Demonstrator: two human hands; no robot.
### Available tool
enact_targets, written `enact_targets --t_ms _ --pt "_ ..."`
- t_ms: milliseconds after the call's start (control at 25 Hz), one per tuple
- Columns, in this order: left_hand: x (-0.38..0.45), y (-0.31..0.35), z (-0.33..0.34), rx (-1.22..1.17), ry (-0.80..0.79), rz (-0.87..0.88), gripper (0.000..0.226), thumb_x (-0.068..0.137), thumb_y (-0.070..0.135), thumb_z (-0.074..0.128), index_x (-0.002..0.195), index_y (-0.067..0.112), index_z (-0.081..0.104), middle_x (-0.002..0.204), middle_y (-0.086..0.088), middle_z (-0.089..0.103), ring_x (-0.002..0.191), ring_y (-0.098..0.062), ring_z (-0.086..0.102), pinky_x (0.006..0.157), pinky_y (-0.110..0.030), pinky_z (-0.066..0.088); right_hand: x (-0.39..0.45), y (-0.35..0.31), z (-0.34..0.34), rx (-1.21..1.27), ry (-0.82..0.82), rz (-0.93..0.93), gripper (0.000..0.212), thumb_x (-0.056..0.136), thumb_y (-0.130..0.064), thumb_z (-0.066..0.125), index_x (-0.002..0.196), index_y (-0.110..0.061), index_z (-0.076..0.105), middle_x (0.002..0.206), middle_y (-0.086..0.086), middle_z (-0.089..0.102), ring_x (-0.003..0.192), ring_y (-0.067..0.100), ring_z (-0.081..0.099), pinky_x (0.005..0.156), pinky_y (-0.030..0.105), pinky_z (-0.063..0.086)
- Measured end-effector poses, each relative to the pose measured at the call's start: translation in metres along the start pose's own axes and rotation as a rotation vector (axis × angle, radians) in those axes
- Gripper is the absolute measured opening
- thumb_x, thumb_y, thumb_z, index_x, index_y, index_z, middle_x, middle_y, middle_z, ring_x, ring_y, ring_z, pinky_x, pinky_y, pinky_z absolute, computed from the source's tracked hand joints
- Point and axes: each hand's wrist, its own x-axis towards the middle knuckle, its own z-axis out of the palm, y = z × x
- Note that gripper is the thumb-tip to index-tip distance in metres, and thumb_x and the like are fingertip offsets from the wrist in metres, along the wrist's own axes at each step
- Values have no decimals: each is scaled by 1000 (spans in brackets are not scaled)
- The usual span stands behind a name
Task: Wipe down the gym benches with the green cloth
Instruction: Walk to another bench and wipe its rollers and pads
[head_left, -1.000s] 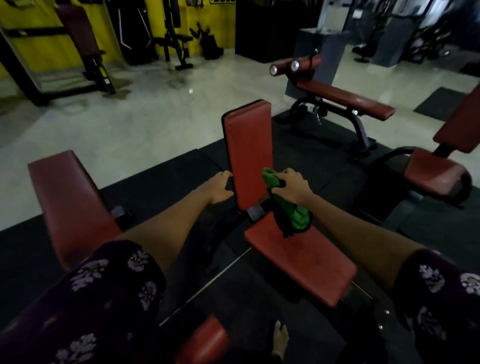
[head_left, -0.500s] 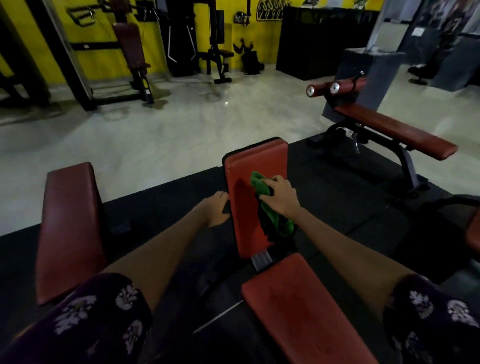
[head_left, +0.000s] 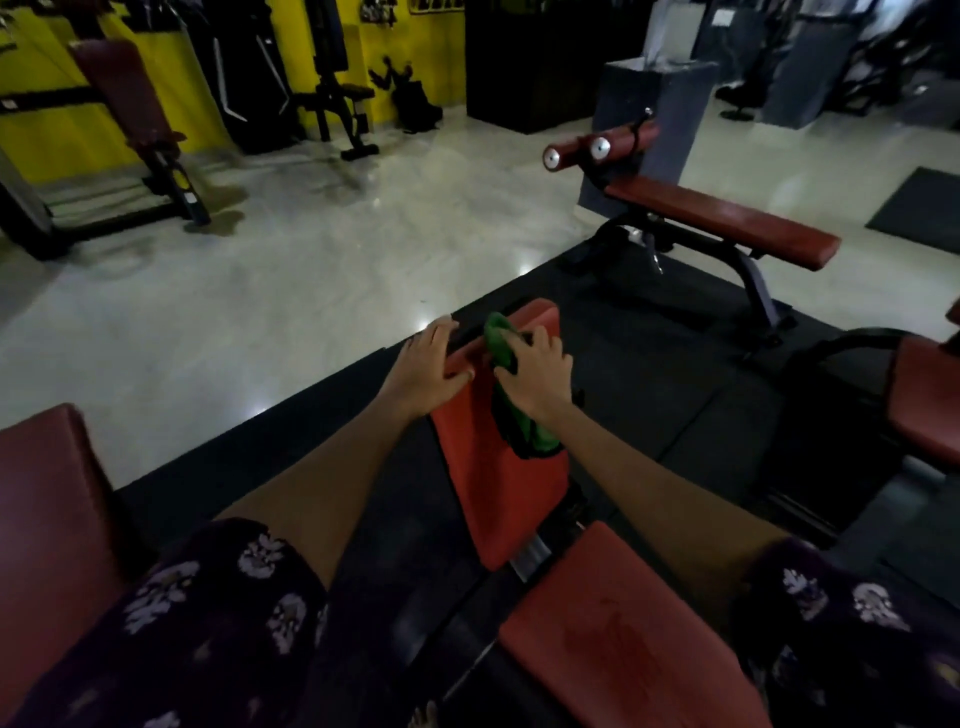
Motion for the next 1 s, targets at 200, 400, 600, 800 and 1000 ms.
enact_targets --t_ms 200,400,600,800,1000 --pt "17 -32 42 99 -97 107 80 78 33 61 145 4 27 149 -12 34 141 -26 25 115 -46 18 9 -11 43 -155 -1 -52 58 92 -34 50 145 -33 28 137 10 36 118 31 39 93 42 34" --pt "31 -39 58 30 153 161 54 83 38 45 127 7 55 130 -8 57 125 -26 49 101 -41 39 89 20 12 -287 4 185 51 93 -34 51 141 -37 36 143 10 31 125 33 34 102 48 30" --pt "69 -31 38 -51 176 168 18 84 28 58 82 10 56 86 -2 55 82 -18 48 60 -33 45 76 18 23 -230 -45 134 58 92 -34 52 145 -37 29 141 12 30 125 34 34 101 48 31" --pt "78 -39 43 -132 54 153 27 86 28 59 109 14 57 117 0 50 103 -13 51 81 -30 46 116 50 17 -251 -20 125 52 91 -31 53 141 -36 38 138 9 32 123 34 34 99 52 32" --pt "79 -39 39 -225 14 64 29 88 31 60 114 21 56 123 11 49 90 -3 56 72 -22 46 135 75 15 49 -28 295 50 92 -28 53 140 -29 41 135 11 33 123 35 36 101 54 33"
